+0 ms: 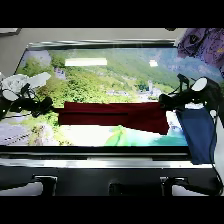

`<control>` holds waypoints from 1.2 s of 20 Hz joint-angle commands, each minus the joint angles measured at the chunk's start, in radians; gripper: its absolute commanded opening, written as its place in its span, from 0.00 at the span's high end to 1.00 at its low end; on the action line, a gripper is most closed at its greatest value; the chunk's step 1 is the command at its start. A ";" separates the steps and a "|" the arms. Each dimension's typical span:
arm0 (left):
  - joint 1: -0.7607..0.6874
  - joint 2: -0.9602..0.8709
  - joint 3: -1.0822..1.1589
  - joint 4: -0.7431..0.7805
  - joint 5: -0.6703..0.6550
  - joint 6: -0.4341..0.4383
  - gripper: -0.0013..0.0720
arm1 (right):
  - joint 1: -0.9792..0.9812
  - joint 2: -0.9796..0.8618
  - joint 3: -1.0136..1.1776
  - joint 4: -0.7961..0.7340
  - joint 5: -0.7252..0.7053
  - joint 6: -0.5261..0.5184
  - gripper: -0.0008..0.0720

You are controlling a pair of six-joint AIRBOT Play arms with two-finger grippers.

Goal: Fold the clothes and pants, and hang the long-sleeved shirts on hangers.

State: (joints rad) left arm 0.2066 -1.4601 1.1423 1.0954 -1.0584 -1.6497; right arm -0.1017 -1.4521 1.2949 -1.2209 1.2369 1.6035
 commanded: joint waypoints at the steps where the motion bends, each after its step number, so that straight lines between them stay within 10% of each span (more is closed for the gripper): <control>1: -0.043 -0.128 0.107 0.001 0.025 -0.001 0.97 | 0.000 -0.130 0.088 -0.002 -0.067 -0.015 0.95; 7: -0.089 -0.249 0.202 -0.002 0.030 -0.002 0.91 | 0.000 -0.230 0.090 0.009 -0.132 -0.021 0.92; 10: -0.092 -0.249 0.231 -0.006 0.047 -0.036 0.36 | -0.002 -0.224 0.145 -0.032 -0.042 -0.025 0.29; 14: -0.074 -0.235 0.325 0.047 -0.045 -0.039 0.35 | -0.126 -0.183 0.190 -0.007 0.056 -0.079 0.07; 24: -0.087 -0.219 0.348 0.092 -0.104 -0.054 0.35 | -0.435 -0.283 0.042 0.400 0.171 -0.352 0.04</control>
State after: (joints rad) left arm 0.1234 -1.6794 1.4864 1.1797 -1.1534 -1.6962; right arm -0.5018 -1.7008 1.3746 -0.9295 1.3979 1.3312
